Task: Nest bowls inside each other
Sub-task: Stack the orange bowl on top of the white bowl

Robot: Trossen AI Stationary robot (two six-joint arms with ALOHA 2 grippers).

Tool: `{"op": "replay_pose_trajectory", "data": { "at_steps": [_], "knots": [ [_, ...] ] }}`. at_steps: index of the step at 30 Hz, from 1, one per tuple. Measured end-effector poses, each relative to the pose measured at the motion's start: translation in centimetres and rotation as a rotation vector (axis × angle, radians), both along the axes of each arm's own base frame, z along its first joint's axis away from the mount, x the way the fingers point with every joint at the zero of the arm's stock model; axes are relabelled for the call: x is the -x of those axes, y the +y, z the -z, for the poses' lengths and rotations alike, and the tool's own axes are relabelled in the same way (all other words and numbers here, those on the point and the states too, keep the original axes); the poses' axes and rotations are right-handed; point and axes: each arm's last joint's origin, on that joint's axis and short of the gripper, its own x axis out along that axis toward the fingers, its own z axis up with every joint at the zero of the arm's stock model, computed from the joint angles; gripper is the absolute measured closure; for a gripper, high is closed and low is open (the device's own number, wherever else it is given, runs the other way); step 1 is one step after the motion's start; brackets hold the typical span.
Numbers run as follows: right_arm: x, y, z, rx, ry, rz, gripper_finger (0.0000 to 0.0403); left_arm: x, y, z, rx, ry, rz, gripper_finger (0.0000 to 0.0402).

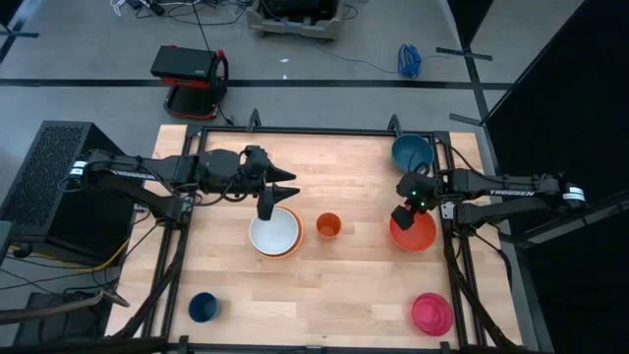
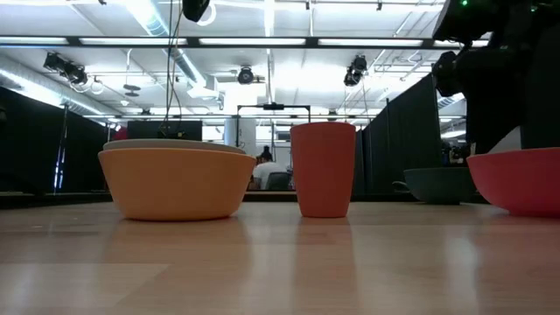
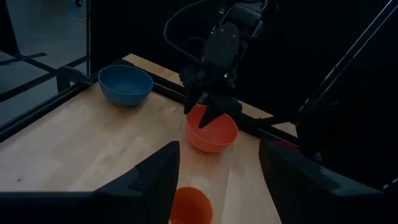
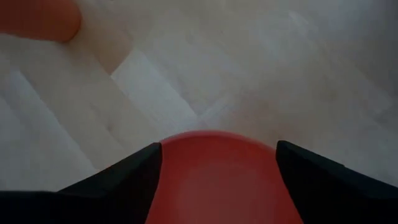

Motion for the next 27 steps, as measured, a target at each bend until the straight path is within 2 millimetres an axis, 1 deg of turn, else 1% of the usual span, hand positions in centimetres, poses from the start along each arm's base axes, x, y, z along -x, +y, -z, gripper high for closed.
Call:
{"op": "replay_pose_trajectory", "data": {
  "at_steps": [15,18,27],
  "knots": [
    [-0.7,0.2,-2.0,-0.144,-0.088,0.057,0.0132,0.0,0.0,0.0,-0.002,0.003,0.000,0.0194],
    [-1.0,0.3,-1.8,-0.156,-0.078,0.052,0.0136,0.0,0.0,0.0,-0.002,0.003,0.000,0.0194],
    [-2.3,0.5,-0.4,-0.207,0.017,0.038,0.0147,0.0,0.0,0.1,-0.002,0.008,0.003,0.0193]
  ]
}}
